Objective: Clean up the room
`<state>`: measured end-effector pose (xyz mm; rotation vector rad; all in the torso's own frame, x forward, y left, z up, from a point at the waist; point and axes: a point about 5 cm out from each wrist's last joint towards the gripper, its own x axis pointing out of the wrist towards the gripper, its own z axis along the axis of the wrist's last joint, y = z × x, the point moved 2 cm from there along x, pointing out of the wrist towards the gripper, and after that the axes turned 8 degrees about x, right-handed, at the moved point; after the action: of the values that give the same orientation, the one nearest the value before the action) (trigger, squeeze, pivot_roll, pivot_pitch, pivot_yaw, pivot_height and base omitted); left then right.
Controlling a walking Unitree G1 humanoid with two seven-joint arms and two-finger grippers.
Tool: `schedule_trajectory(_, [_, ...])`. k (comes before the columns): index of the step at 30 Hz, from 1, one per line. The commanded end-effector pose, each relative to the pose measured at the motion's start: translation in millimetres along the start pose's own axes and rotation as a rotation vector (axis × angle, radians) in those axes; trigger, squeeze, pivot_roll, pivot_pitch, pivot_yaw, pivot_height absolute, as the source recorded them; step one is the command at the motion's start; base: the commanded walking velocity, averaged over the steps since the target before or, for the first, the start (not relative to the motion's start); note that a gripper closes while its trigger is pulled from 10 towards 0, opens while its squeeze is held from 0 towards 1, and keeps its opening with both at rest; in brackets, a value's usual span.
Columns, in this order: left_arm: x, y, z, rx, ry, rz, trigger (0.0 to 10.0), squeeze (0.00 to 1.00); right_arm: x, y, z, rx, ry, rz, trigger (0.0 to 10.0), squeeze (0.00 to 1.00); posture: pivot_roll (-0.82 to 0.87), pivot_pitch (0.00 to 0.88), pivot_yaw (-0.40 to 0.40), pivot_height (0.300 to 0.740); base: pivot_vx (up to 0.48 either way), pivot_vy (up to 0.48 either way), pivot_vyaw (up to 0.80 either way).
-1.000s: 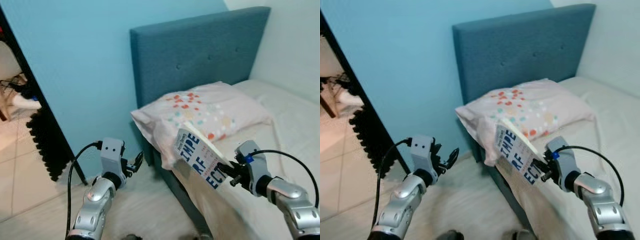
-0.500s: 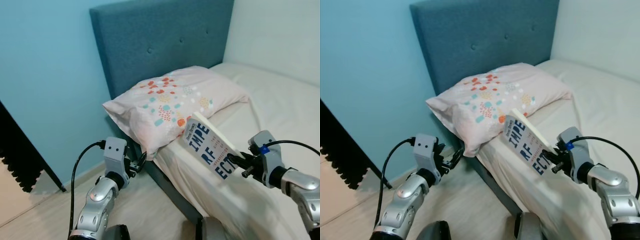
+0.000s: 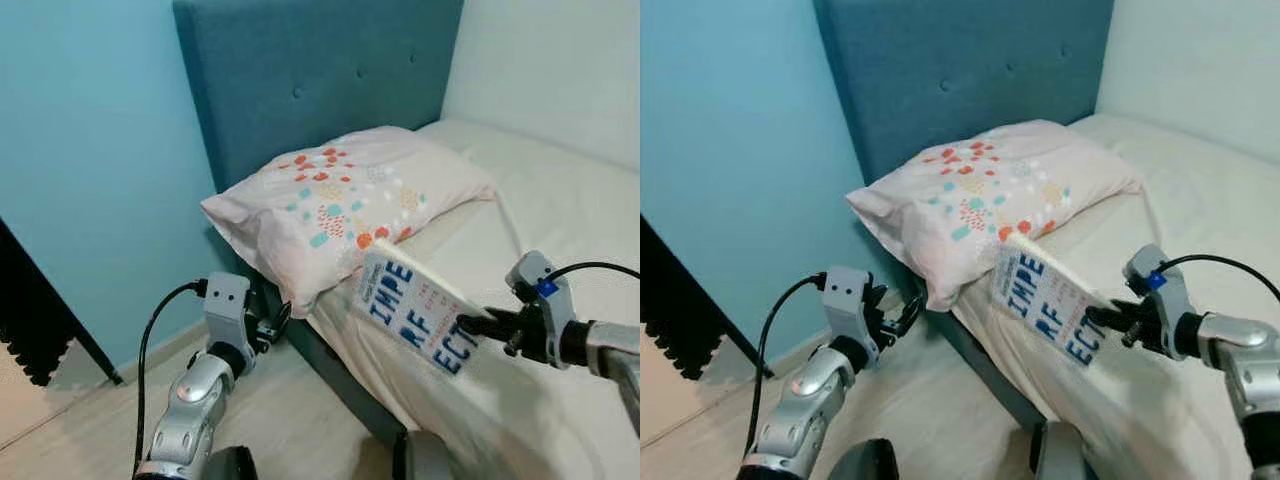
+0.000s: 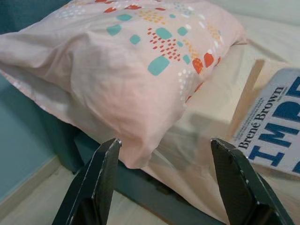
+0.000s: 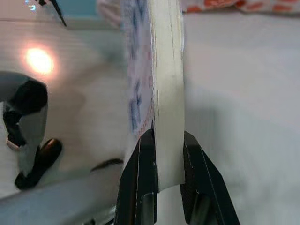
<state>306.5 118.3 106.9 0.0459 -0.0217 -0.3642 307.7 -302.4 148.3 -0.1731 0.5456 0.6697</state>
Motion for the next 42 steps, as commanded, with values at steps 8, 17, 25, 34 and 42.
schedule_trajectory(8, [-6.6,-5.2,12.2,-0.035,-0.039,-0.091,10.0,0.00,-1.2,-13.6,27.4,0.033,-0.099,0.008,10.0,0.00,0.00,0.102,0.026,0.540,0.000,0.000,0.00])
schedule_trajectory(17, [-16.9,-49.7,30.8,0.077,-0.089,-0.517,10.0,0.00,13.5,-11.8,27.7,0.087,-0.125,0.050,10.0,0.00,0.03,0.118,0.018,0.540,0.000,0.000,0.00])
schedule_trajectory(25, [-22.8,-67.0,33.9,0.137,-0.076,-0.722,10.0,0.00,16.5,-15.5,28.2,0.083,-0.123,0.030,10.0,0.00,0.04,0.131,0.027,0.540,0.000,0.000,0.00])
schedule_trajectory(34, [-18.3,-66.5,37.0,0.165,-0.086,-0.746,10.0,0.00,14.8,-19.6,21.2,0.070,-0.083,0.004,10.0,0.00,0.03,0.138,0.040,0.540,0.000,0.000,0.00])
schedule_trajectory(42, [-18.5,-63.6,36.9,0.168,-0.083,-0.750,10.0,0.00,18.2,-19.4,18.7,0.083,-0.082,0.001,10.0,0.00,0.04,0.143,0.045,0.540,0.000,0.000,0.00])
